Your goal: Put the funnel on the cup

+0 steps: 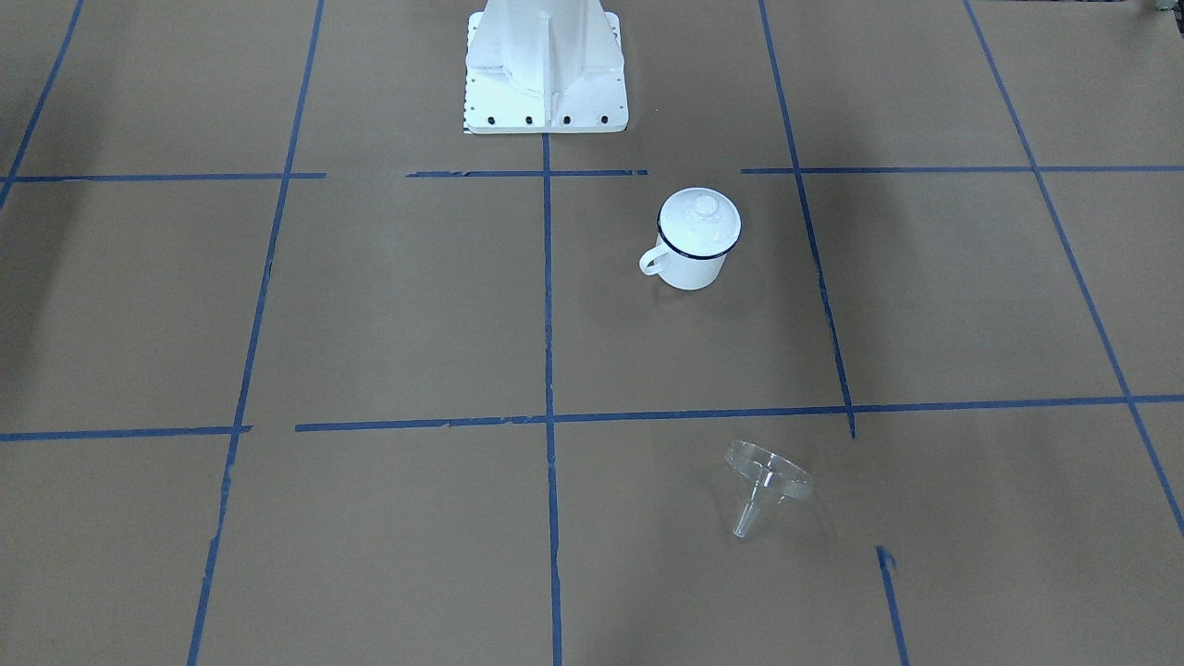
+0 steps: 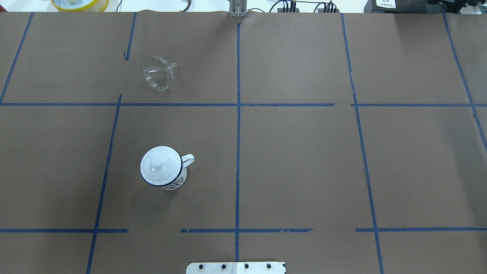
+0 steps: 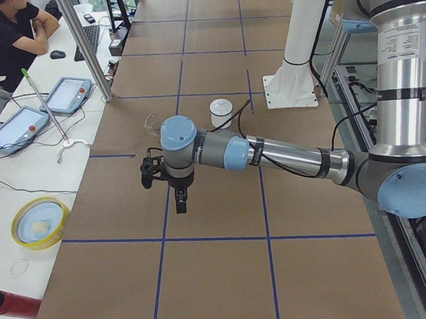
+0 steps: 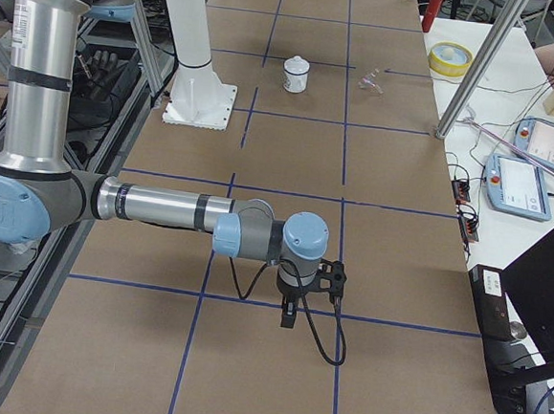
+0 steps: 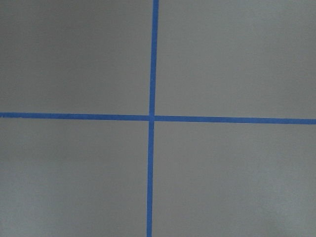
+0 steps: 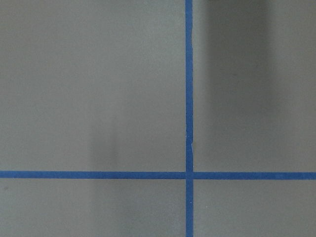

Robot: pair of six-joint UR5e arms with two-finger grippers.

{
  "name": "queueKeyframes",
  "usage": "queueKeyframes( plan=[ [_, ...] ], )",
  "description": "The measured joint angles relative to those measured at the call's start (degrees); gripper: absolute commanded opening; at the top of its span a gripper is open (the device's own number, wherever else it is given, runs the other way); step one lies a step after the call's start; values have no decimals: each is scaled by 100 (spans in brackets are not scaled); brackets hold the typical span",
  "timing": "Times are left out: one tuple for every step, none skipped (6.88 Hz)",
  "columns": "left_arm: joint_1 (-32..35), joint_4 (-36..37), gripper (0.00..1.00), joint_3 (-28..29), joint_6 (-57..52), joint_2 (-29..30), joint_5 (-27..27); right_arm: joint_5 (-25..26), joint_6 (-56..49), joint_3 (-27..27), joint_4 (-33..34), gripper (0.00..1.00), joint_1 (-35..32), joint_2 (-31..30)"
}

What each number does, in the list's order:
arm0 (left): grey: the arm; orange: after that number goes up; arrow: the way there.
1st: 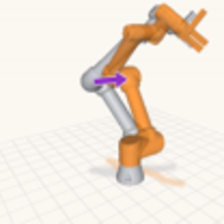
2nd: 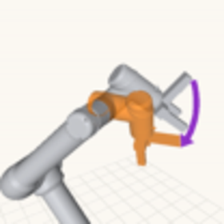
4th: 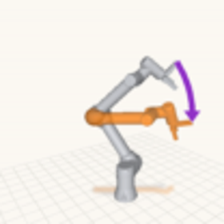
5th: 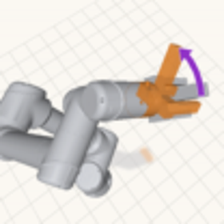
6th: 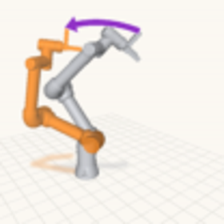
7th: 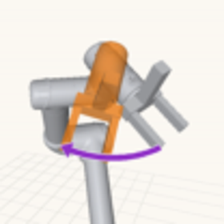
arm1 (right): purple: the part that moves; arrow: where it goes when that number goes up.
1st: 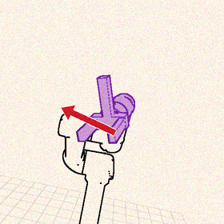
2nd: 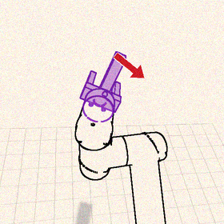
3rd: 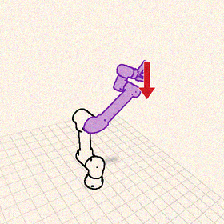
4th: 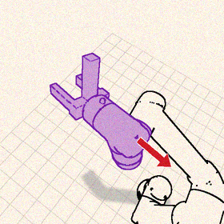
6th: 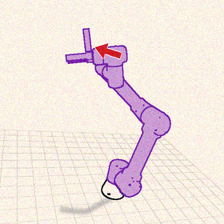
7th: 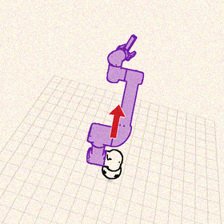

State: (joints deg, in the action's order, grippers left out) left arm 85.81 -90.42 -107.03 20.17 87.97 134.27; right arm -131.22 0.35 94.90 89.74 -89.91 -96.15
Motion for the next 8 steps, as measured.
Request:
queueKeyframes(
  plan=[
    [-300,-61,100,-311,751,11,1,0,0,0,0,100,0,0],
    [-691,-140,100,-649,1480,43,-11,0,0,0,0,100,0,0],
    [-1091,-201,100,-990,2311,118,-38,0,0,-1,0,100,0,0],
    [-1577,-225,100,-1356,3351,247,-181,0,0,0,0,100,0,0],
    [-2052,-221,100,-1603,4321,449,-407,0,0,1,0,100,0,0],
    [-2535,-185,100,-1687,5214,743,-621,0,0,1,0,100,0,0],
    [-3035,-14,100,-1673,5968,1084,-926,0,0,0,0,100,0,0],
    [-3478,485,100,-1584,6496,1611,-1248,0,0,0,0,100,0,0]
  ],
)
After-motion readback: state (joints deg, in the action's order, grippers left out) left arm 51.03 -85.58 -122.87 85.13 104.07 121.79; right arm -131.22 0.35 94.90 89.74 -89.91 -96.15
